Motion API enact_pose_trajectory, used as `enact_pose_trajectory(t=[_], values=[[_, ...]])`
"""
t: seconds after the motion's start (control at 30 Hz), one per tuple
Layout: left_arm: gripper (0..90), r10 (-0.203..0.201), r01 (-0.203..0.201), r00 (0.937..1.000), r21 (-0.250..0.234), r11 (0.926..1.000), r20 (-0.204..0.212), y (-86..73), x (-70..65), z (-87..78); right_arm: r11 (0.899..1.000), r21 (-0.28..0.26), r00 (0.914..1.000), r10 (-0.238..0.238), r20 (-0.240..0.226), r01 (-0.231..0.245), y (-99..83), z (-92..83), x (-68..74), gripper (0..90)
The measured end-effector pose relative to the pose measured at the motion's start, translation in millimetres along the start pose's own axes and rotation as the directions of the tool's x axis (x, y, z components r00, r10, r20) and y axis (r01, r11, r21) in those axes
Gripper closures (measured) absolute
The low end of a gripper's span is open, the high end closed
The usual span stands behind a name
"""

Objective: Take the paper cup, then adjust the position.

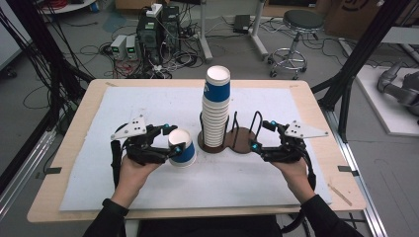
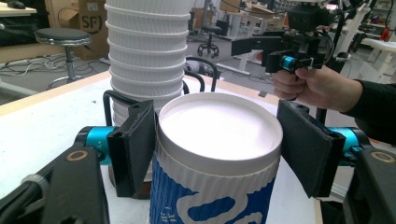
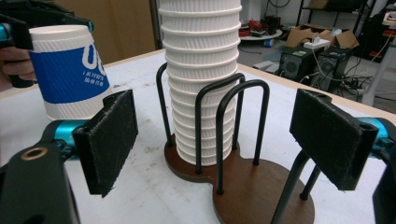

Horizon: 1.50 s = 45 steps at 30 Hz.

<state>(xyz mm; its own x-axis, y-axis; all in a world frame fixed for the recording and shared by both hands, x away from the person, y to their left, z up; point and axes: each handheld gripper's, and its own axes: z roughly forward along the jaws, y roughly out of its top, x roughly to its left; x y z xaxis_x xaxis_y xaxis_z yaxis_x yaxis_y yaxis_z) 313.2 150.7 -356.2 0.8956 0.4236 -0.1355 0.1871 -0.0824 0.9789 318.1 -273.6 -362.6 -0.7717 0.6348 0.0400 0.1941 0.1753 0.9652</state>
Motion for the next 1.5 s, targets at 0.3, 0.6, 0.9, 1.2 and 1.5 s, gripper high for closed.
enact_pose_trajectory(t=[0.3,0.6,0.9,1.2,1.5], values=[[30.3,0.000,0.000,1.0000,-0.001,1.0000,0.008,0.4,0.1,1.0,1.000,-0.001,1.0000,-0.005,0.003,0.006,-2.7,-2.4,-0.1,15.6],[30.3,0.007,-0.007,0.9995,-0.007,1.0000,0.030,3.0,-3.0,4.0,1.000,-0.023,0.9996,-0.011,-0.025,0.011,-0.9,-7.0,0.6,15.6],[30.3,0.013,-0.012,0.9979,-0.007,0.9999,0.063,6.3,-8.0,8.7,0.999,-0.030,0.9937,-0.036,-0.106,0.033,-0.3,-5.6,4.0,15.6],[30.3,0.021,-0.021,0.9951,-0.004,0.9998,0.097,8.0,-15.6,12.4,0.997,-0.022,0.9660,-0.074,-0.248,0.071,2.4,0.8,14.3,15.6],[30.3,0.036,-0.036,0.9918,-0.007,0.9993,0.122,10.9,-26.0,20.0,0.996,-0.008,0.9476,-0.084,-0.308,0.086,3.1,9.2,24.8,15.6]])
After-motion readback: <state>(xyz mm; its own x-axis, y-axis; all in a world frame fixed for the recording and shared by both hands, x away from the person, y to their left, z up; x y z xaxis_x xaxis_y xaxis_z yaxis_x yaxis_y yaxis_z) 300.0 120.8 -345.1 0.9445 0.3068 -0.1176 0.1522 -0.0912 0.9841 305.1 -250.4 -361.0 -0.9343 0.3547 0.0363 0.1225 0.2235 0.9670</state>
